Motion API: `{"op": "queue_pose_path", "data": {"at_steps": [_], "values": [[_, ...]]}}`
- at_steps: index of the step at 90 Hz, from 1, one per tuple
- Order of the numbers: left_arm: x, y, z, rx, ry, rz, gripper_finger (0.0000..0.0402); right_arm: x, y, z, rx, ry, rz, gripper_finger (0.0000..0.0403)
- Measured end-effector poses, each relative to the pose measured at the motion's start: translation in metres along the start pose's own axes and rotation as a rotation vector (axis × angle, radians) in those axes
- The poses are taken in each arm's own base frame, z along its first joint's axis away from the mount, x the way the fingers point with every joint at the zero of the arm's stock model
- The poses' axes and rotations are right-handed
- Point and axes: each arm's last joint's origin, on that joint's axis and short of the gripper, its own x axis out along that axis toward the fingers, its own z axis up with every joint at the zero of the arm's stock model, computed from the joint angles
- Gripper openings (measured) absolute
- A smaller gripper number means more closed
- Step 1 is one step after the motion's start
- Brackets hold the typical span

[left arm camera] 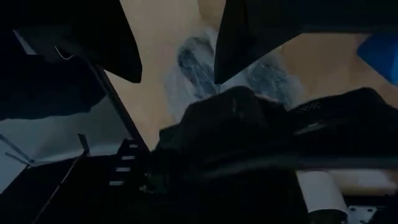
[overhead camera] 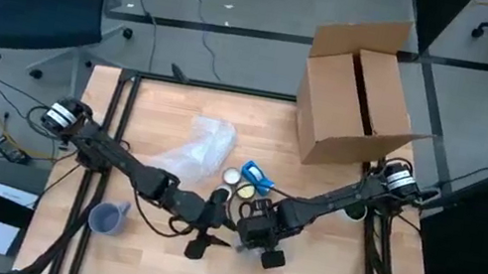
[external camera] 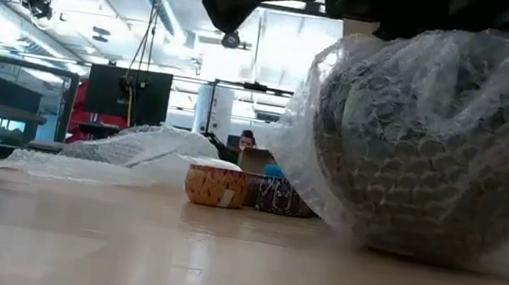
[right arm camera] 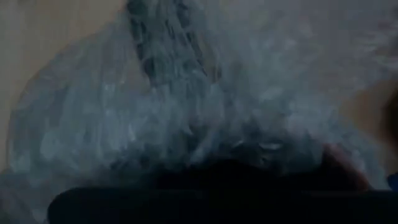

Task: Wrap mug
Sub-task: Wrap the black mug with the transparent bubble wrap

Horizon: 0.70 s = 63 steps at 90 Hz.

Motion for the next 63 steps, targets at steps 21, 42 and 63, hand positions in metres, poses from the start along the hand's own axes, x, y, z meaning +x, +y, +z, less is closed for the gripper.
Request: {"op": "queue_pose_path", "data": {"at_steps": [21, 42, 63], "values": [[0.0, 0.001, -0.002, 0.002, 0.023, 0.007, 0.0188, -0.025, 0.001, 0.01, 0.003, 0.033, -0.022, 0.0], [0.0, 0.001, -0.004, 0.004, 0.043, 0.018, 0.0188, -0.068, 0.003, 0.018, -0.004, 0.071, -0.029, 0.0], [0.0, 0.001, -0.005, 0.005, 0.047, 0.02, 0.0188, -0.077, 0.004, 0.023, 0.001, 0.024, -0.021, 0.0]]}}
